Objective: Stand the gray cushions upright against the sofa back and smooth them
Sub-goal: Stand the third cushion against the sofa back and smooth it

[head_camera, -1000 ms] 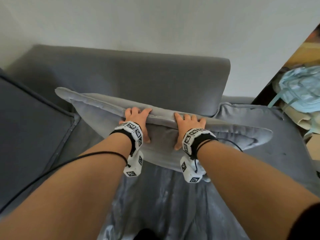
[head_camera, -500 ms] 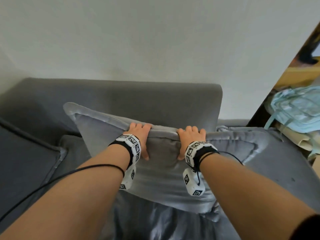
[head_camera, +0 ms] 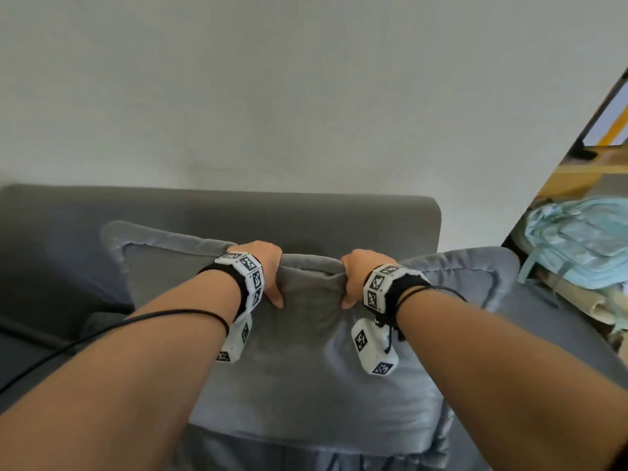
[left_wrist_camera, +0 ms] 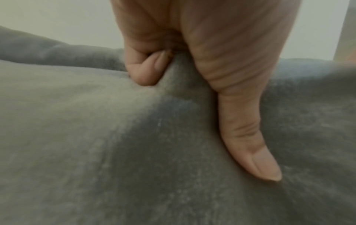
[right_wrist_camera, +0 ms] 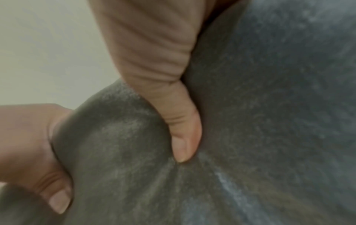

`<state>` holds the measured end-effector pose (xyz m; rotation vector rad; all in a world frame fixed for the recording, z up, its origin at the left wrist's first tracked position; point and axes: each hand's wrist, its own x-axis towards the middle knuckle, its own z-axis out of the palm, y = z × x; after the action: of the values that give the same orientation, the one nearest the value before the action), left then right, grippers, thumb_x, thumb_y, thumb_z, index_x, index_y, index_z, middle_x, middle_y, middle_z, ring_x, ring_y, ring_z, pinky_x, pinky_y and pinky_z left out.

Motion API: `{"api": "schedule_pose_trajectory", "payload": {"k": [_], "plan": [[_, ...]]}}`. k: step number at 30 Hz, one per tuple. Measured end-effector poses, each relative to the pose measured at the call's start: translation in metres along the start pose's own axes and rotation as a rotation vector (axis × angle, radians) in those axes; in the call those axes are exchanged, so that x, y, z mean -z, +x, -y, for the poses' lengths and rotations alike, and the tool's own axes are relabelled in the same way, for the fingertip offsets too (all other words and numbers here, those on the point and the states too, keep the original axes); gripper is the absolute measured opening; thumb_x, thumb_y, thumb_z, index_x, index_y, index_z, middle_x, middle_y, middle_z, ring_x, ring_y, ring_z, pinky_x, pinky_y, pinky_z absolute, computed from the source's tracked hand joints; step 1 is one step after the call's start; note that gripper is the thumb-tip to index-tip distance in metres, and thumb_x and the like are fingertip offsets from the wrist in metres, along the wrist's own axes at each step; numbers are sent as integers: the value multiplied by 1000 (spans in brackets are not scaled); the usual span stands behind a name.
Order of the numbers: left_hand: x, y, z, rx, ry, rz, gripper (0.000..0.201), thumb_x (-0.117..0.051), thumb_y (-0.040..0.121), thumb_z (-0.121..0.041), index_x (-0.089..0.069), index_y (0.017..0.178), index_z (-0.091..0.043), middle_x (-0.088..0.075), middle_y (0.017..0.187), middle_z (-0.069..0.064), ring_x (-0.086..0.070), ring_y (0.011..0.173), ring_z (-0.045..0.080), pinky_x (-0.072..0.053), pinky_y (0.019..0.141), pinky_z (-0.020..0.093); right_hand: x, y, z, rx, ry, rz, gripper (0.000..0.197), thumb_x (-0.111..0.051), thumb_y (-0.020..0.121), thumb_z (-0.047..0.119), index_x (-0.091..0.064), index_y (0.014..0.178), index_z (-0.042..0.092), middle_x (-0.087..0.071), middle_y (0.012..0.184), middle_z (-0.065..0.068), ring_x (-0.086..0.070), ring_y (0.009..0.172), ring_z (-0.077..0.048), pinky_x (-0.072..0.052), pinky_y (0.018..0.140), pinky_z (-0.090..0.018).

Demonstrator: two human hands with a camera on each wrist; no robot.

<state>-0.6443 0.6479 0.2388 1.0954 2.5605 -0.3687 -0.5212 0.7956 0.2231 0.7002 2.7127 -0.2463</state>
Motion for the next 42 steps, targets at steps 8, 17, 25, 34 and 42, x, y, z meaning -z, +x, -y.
{"api": "schedule_pose_trajectory", "payload": {"k": [8,17,25,34,42], "plan": [[9,-4,87,149,-101,-77,72,-84,47,-60,-57,100,-20,-67,107,1,-65,100,27,-53,84,41,38,46,78,147,-90,-90,48,-84,61,37,-64,103,23,-69,98,0,-67,91,-27,-48,68,-32],[34,22,159,215,-64,-144,68,-83,47,-60,-57,96,-20,-68,99,1,-66,93,28,-54,80,40,67,95,134,208,-110,-154,50,-82,65,40,-62,107,24,-66,103,2,-65,97,-26,-46,69,-33],[4,75,182,224,-90,-214,72,-85,52,-56,-51,102,-18,-65,108,5,-55,110,31,-45,71,40,40,146,150,184,-191,-225,70,-80,65,44,-50,127,31,-64,113,0,-58,110,-28,-36,95,-43],[51,118,190,182,-139,-283,67,-88,49,-51,-58,95,-13,-66,90,8,-65,88,31,-50,68,36,84,184,139,106,-162,-268,43,-80,66,44,-61,99,26,-69,101,-1,-64,101,-27,-39,91,-39],[-13,186,193,167,-157,-251,87,-88,45,-53,-47,110,-11,-59,115,12,-47,115,35,-46,97,46,14,224,135,90,-247,-232,108,-81,52,61,-31,140,21,-43,131,-9,-38,123,-32,-29,104,-46]]}}
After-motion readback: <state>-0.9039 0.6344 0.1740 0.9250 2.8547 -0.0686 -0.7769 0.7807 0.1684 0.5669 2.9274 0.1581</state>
